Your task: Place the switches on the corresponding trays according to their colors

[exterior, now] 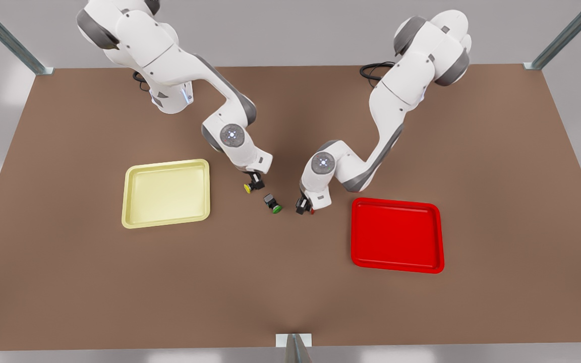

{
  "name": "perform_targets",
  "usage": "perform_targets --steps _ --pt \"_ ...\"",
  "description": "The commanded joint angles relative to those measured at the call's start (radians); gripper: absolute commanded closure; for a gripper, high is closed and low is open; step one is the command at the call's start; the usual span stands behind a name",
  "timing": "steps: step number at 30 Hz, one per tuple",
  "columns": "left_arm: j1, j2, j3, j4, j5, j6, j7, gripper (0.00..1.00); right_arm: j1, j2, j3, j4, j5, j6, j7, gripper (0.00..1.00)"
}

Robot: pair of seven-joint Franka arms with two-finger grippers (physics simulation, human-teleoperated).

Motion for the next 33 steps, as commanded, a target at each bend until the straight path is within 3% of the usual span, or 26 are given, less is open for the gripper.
perform_targets --steps 1,3,4,14,17,22,25,26,27,33 --pt "0.0 0.002 0.0 0.0 0.037 0.0 -0.002 0.02 -0.001 0.008 0.0 0.0 0.0 0.014 0.0 0.0" --pt "0.0 0.002 0.0 0.002 0.046 -0.002 -0.001 0.24 0.002 0.021 0.0 0.002 0.0 0.023 0.008 0.0" --pt "0.0 0.008 0.0 0.003 0.054 -0.002 -0.001 0.28 0.004 0.021 0.0 0.0 -0.002 0.023 0.011 0.0" --pt "-0.011 0.019 -0.002 0.017 0.074 -0.028 -0.021 0.29 0.007 0.094 -0.02 0.002 -0.044 0.055 0.025 0.0" --pt "-0.011 0.02 0.0 0.017 0.074 -0.028 -0.024 0.37 0.008 0.11 -0.02 0.0 -0.066 0.083 0.038 0.0" --pt "-0.017 0.02 -0.002 0.031 0.076 -0.031 -0.024 0.25 0.008 0.129 -0.022 0.0 -0.069 0.087 0.038 0.0" --pt "-0.019 0.023 -0.003 0.028 0.085 -0.031 -0.025 0.25 0.008 0.129 -0.022 -0.002 -0.095 0.093 0.04 0.0" --pt "-0.02 0.029 -0.003 0.028 0.088 -0.029 -0.027 0.25 0.008 0.129 -0.022 0.0 -0.11 0.093 0.04 0.27" --pt "-0.02 0.031 -0.002 0.029 0.095 -0.028 -0.027 0.27 0.008 0.129 -0.022 0.0 -0.112 0.093 0.04 0.46" --pt "-0.022 0.035 -0.003 0.029 0.099 -0.031 -0.034 0.45 0.007 0.13 -0.022 0.0 -0.117 0.093 0.067 0.42"
